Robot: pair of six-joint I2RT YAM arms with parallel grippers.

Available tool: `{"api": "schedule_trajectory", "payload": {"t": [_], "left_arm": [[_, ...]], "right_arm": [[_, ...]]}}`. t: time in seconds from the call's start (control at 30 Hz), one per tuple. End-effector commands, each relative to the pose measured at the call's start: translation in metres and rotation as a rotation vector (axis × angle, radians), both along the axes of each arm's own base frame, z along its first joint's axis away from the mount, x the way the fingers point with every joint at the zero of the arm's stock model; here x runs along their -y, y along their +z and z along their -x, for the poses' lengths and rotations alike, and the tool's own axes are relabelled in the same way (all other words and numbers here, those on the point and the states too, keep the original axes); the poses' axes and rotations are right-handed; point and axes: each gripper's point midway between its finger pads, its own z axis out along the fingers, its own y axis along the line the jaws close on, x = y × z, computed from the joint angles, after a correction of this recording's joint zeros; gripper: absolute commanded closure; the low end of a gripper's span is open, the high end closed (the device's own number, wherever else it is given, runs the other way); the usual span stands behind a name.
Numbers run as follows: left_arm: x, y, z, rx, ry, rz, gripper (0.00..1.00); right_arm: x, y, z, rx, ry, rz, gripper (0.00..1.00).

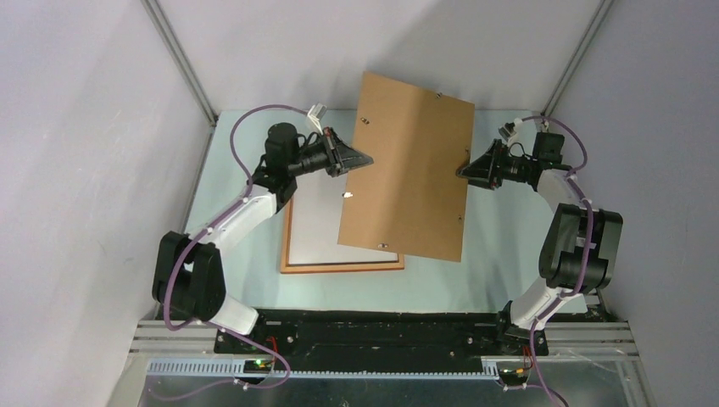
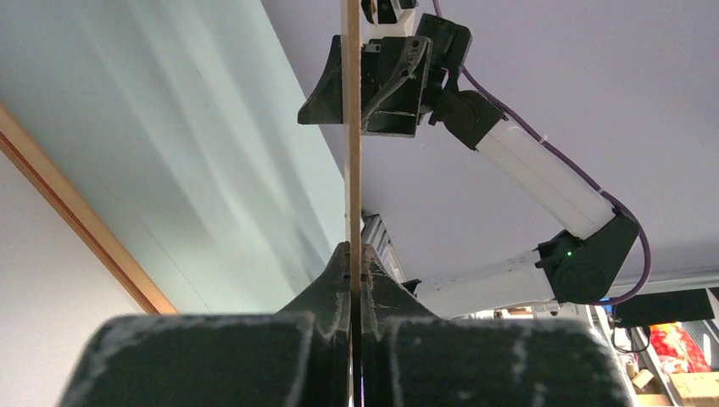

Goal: Put the photo into the frame

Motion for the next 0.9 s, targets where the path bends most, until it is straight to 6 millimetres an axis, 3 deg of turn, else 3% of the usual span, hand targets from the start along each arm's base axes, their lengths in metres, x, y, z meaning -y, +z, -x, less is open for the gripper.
{"api": "schedule_trajectory", "payload": {"t": [0.0, 0.4, 0.87], "left_arm": [[-0.005, 0.049, 0.013, 0.149, -0.01, 0.084, 1.0], [-0.007, 0.041, 0.015, 0.134, -0.002, 0.087, 1.0], [-0.009, 0.019, 0.004, 0.125, 0.024, 0.052, 1.0]], "right_arm": [[-0.018, 0.025, 0.01, 0.084, 0.08, -0.036, 0.24], [-0.029, 0.032, 0.018, 0.092, 0.135, -0.072, 0.35], [-0.035, 0.059, 0.04, 0.144, 0.2, -0.114, 0.47]]}}
